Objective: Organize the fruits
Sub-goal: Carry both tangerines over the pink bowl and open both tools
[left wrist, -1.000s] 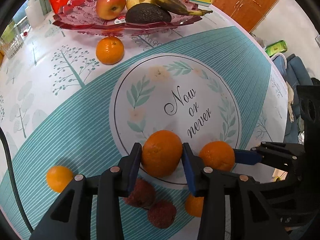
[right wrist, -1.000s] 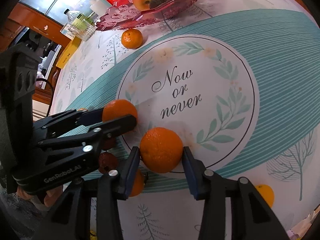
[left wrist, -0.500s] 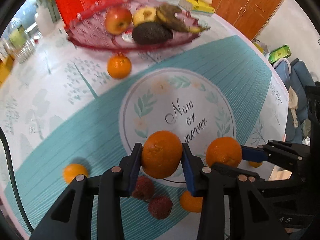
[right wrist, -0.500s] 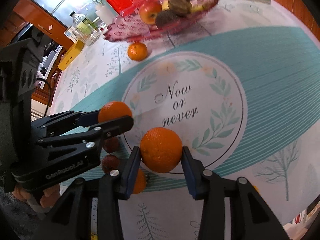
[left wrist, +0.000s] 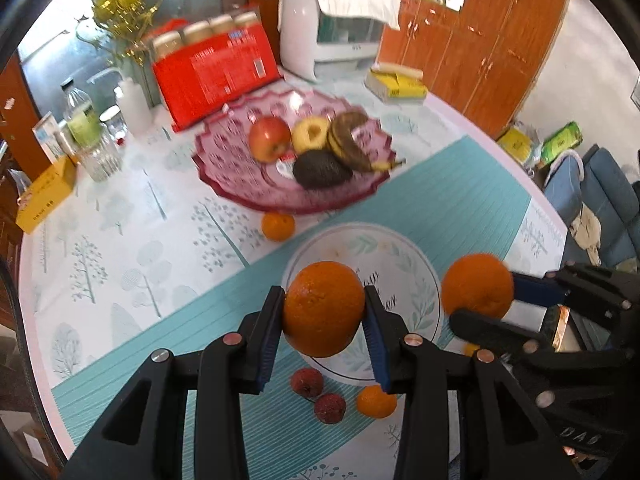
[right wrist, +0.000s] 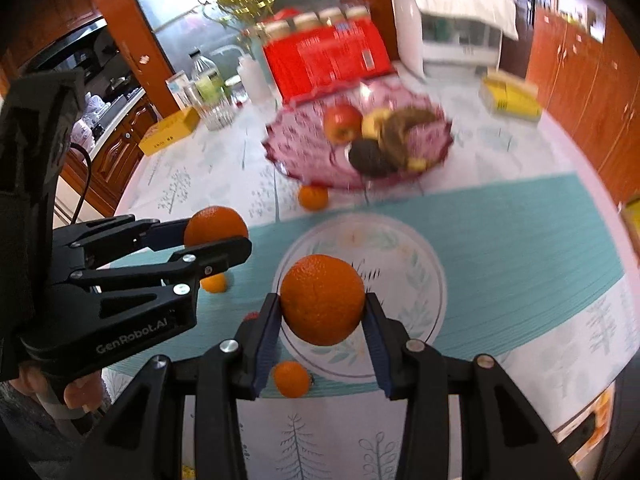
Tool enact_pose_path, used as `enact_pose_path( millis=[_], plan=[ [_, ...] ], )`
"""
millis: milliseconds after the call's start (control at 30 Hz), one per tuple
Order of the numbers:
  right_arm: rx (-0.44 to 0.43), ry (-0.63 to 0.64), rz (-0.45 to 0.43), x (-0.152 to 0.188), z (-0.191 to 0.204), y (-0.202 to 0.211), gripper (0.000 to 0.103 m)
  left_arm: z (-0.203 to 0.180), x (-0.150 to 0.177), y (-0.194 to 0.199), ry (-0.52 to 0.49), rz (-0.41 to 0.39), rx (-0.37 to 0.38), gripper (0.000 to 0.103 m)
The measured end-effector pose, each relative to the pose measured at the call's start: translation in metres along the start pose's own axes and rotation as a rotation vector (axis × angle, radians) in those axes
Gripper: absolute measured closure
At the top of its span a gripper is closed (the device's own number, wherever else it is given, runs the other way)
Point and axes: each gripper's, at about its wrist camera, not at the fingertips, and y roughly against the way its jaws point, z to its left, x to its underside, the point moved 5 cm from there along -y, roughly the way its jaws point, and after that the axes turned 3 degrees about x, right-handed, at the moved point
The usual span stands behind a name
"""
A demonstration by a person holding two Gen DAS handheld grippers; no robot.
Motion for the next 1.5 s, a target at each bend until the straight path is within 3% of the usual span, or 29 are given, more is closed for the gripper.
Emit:
enact_pose_path(
  millis=[167, 400, 600, 733, 900, 1067, 1400, 1500],
  plan=[
    [0.027, 0.065, -0.077, -0.033, 0.002, 0.028, 0.062, 0.008, -0.022, 0.025, 0.016, -0.063, -0.051, 0.066],
    [0.048, 0.186, -0.158, -0.112, -0.015, 0.040, 0.062, 0.024, -0.072, 0.044, 0.076, -0.127, -0.172, 0.066],
    [0.036, 0.204, -0.203, -0.183, -0.046, 0.018, 0.062, 0.031, -0.127, 0.038, 0.113, -0.174, -0.290, 0.066],
    [0.015, 0.202, -0.181, -0.221, -0.065, -0.020, 0.061, 0.044, -0.153, 0.004, 0.195, -0.152, -0.317, 0.066],
    [-0.042, 0.234, -0.107, -0.232, -0.065, -0.077, 0.061, 0.060, -0.157, -0.053, 0.263, -0.073, -0.347, 0.066],
    [-0.099, 0.262, 0.000, -0.219, -0.051, -0.135, 0.061, 0.078, -0.143, -0.101, 0.313, 0.032, -0.363, 0.065],
    [-0.163, 0.264, 0.172, -0.198, -0.042, -0.207, 0.060, 0.086, -0.124, -0.150, 0.330, 0.130, -0.354, 0.065],
    [-0.169, 0.274, 0.175, -0.197, -0.039, -0.210, 0.060, 0.085, -0.123, -0.154, 0.329, 0.124, -0.352, 0.052]
  ],
)
